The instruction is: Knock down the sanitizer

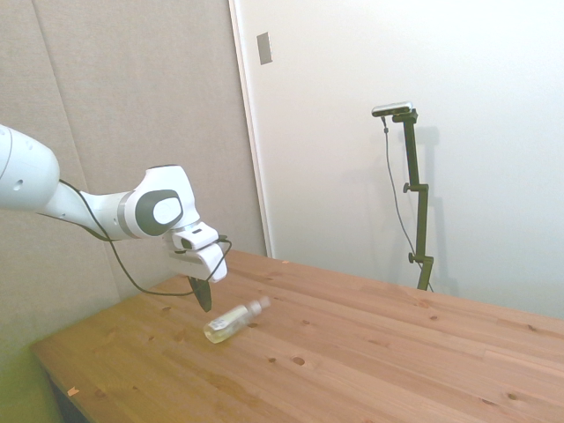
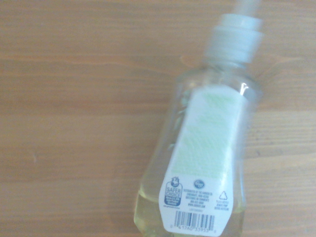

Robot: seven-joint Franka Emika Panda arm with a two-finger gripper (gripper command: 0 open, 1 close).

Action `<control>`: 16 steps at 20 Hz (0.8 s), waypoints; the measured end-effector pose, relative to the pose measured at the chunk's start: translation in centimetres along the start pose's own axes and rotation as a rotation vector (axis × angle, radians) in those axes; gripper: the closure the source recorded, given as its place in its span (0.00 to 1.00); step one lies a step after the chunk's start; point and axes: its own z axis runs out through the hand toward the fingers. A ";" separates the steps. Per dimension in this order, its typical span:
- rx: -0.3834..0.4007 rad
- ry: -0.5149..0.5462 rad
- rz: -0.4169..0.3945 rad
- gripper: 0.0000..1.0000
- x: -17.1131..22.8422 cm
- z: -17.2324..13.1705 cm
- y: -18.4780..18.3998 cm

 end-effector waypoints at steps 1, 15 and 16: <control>0.002 0.000 0.008 1.00 0.6 0.1 -0.2; 0.029 0.018 0.108 0.00 6.7 1.3 -2.9; 0.030 0.019 0.109 0.00 6.8 1.4 -3.1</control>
